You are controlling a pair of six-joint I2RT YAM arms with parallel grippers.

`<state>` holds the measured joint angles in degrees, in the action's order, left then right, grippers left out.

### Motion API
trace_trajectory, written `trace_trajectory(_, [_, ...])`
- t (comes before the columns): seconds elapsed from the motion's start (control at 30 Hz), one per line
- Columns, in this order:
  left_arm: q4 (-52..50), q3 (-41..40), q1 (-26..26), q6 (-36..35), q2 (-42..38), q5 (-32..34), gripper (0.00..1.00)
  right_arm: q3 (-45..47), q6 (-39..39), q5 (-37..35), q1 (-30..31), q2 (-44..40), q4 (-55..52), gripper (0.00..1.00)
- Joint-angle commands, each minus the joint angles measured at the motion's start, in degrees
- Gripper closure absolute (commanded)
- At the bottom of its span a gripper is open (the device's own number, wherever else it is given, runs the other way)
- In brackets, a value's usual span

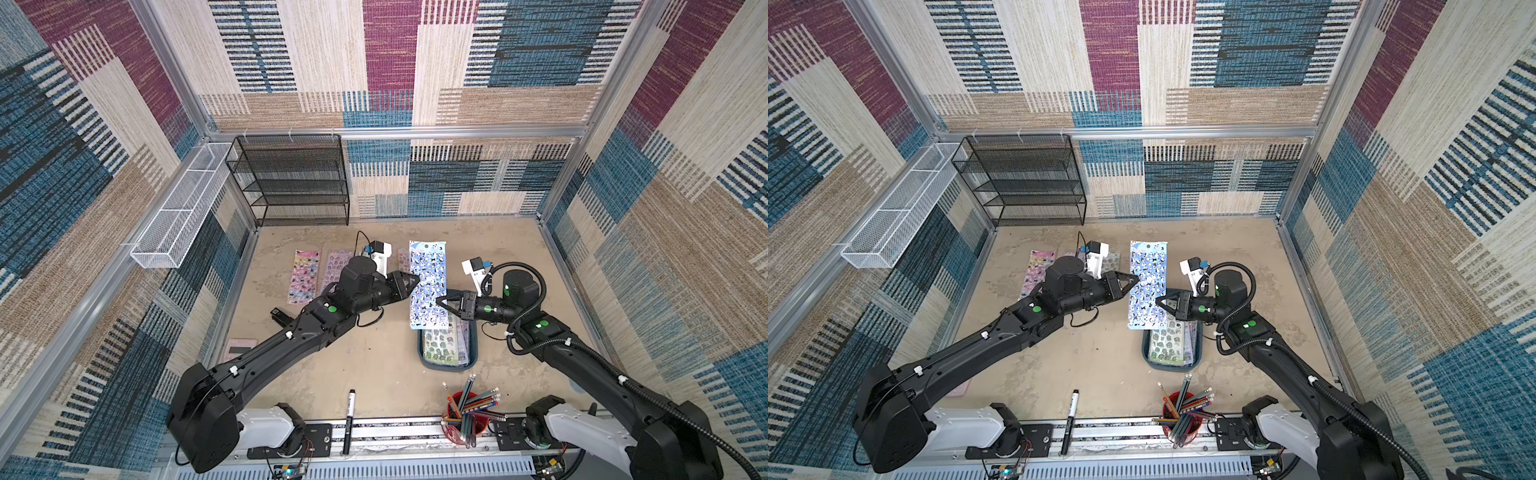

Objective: Take the stickers out of the storage box
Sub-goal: Pick up the sticker from the storage box, then move the storage box to the center of the board.

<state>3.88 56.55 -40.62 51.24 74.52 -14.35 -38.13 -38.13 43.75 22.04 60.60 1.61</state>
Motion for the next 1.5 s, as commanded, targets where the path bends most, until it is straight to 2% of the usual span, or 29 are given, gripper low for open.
trace_trajectory(0.0, [0.91,-0.2,0.73,0.01,-1.58,0.24,0.5,-3.1,4.33,-2.98,-0.3,0.46,-3.98,1.0])
trace_trajectory(0.2, [-5.14,0.4,2.73,-4.11,-6.92,5.61,0.37,-12.15,14.72,-15.41,-1.01,2.32,-17.34,1.0])
trace_trajectory(0.37, [-16.1,2.41,2.83,-9.05,-10.38,13.53,0.35,-18.22,19.77,-26.34,-1.55,4.46,-23.49,1.0])
trace_trajectory(0.47, [-20.6,2.41,2.83,-11.15,-10.64,14.62,0.38,-20.08,20.84,-28.82,-2.55,5.86,-24.39,1.0])
trace_trajectory(0.83, [-24.68,0.84,2.7,-13.08,-8.79,14.04,0.4,-19.33,18.45,-26.83,-5.69,9.61,-23.32,1.0])
trace_trajectory(1.17, [-21.02,1.54,2.06,-10.61,-3.11,9.7,0.42,-17.21,19.41,-26.49,-6.7,9.14,-23.65,1.0])
trace_trajectory(1.47, [-19.51,0.0,-0.91,-7.96,-1.44,10.57,0.42,-16.83,18.9,-24.07,-7.4,11.96,-21.65,1.0])
